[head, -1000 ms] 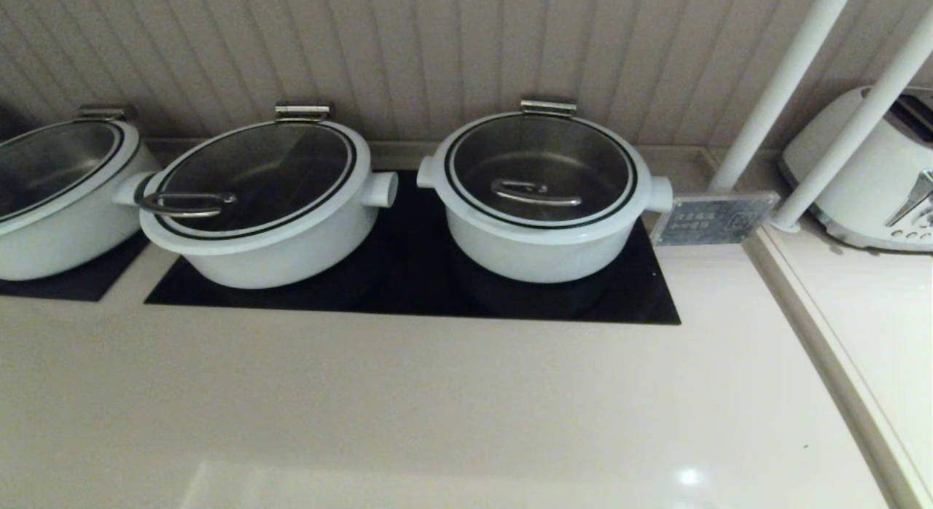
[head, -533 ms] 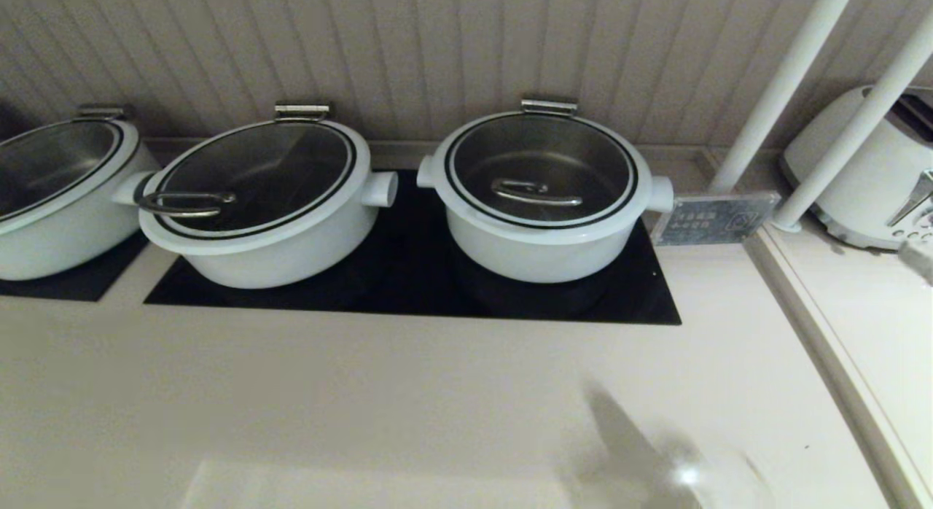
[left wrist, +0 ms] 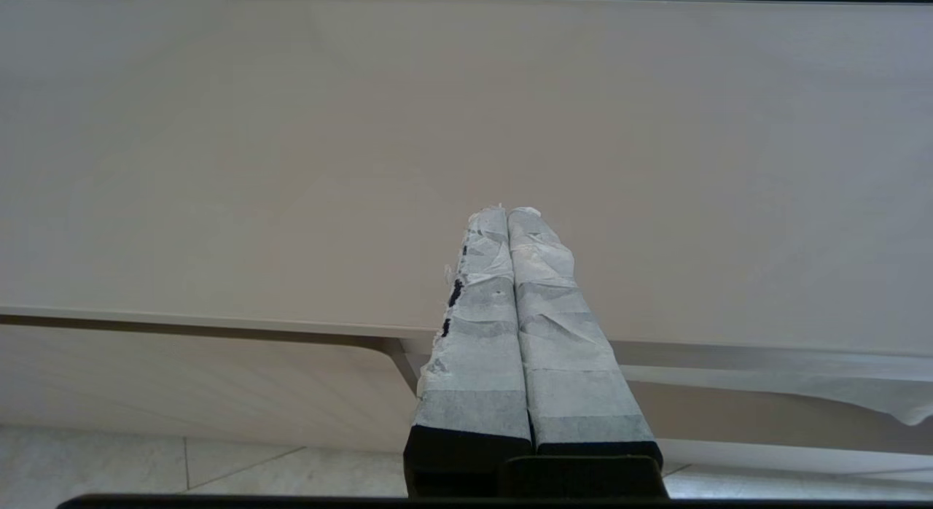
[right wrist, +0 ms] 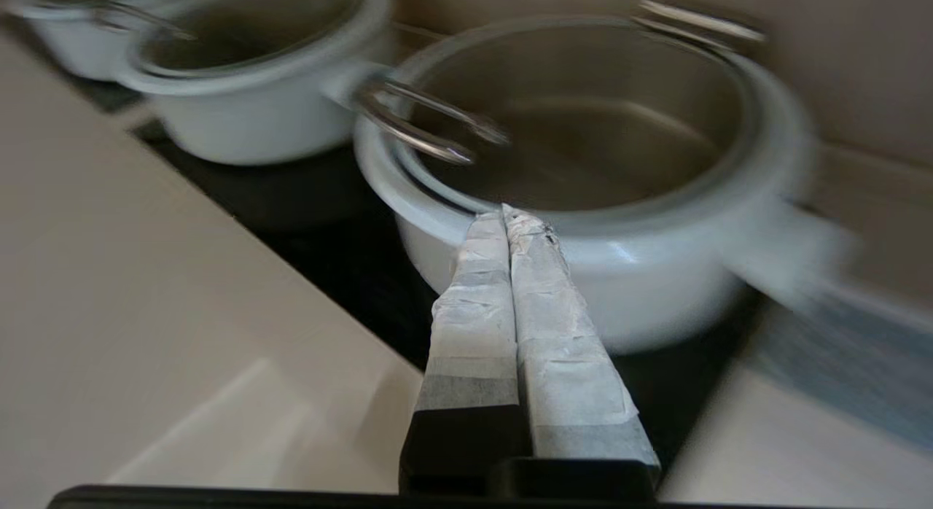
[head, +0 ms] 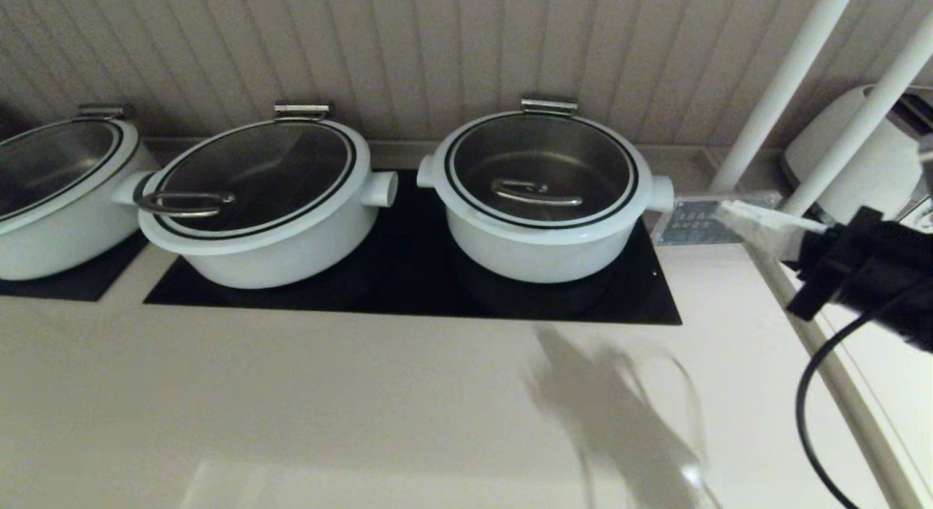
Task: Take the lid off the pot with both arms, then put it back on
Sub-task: Open the food pot lid a small opening with the right arm
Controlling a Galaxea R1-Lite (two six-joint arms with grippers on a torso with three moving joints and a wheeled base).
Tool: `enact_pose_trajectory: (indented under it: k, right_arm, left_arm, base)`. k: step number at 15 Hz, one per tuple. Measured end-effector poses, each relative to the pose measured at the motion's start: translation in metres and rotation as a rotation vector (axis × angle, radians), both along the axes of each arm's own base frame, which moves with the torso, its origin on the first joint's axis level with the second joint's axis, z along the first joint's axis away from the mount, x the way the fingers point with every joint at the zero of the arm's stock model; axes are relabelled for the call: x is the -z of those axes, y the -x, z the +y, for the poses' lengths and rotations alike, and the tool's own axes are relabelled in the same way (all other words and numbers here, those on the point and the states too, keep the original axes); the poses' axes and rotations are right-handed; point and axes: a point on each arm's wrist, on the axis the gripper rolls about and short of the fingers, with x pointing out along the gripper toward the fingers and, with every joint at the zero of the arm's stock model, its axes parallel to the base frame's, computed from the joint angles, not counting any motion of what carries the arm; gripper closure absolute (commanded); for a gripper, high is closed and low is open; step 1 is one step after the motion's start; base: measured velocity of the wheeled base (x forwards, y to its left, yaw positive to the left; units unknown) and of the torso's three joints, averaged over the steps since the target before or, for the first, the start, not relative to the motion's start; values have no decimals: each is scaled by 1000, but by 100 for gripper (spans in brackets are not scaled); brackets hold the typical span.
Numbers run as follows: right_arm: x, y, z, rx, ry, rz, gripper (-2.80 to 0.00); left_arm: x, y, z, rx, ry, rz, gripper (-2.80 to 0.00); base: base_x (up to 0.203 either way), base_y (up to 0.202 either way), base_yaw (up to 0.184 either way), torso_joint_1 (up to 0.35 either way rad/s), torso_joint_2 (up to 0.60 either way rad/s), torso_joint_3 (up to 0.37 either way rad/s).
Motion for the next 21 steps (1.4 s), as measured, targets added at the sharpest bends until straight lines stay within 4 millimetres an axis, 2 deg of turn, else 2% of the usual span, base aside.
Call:
enact_pose_trajectory:
  k: [4,7,11,15,17,21]
  right_arm:
    - [10,-30,48,-139,-20,-65,0]
    - [22,-39,72,-192,-13,-40,0]
    - [34,-53,82,-139,-4,2,0]
    - [28,-78,94,-116,-18,-27,0]
    - [32,-87,99,-113,2,-28,0]
    - [42,-90,103,-120,21,-7,0]
  left_arm:
    - [0,0,0,0,0,0,0]
    - [0,0,0,0,0,0,0]
    - [0,0,0,0,0,0,0]
    - [0,0,0,0,0,0,0]
    - [0,0,0,0,0,0,0]
    - [0,0,0,1,0,0,0]
  base:
    - [0,0,0,0,0,0]
    - [0,0,0,0,0,0]
    - [0,0,0,0,0,0]
    - [0,0,0,0,0,0]
    - [0,0,0,0,0,0]
    - [0,0,0,0,0,0]
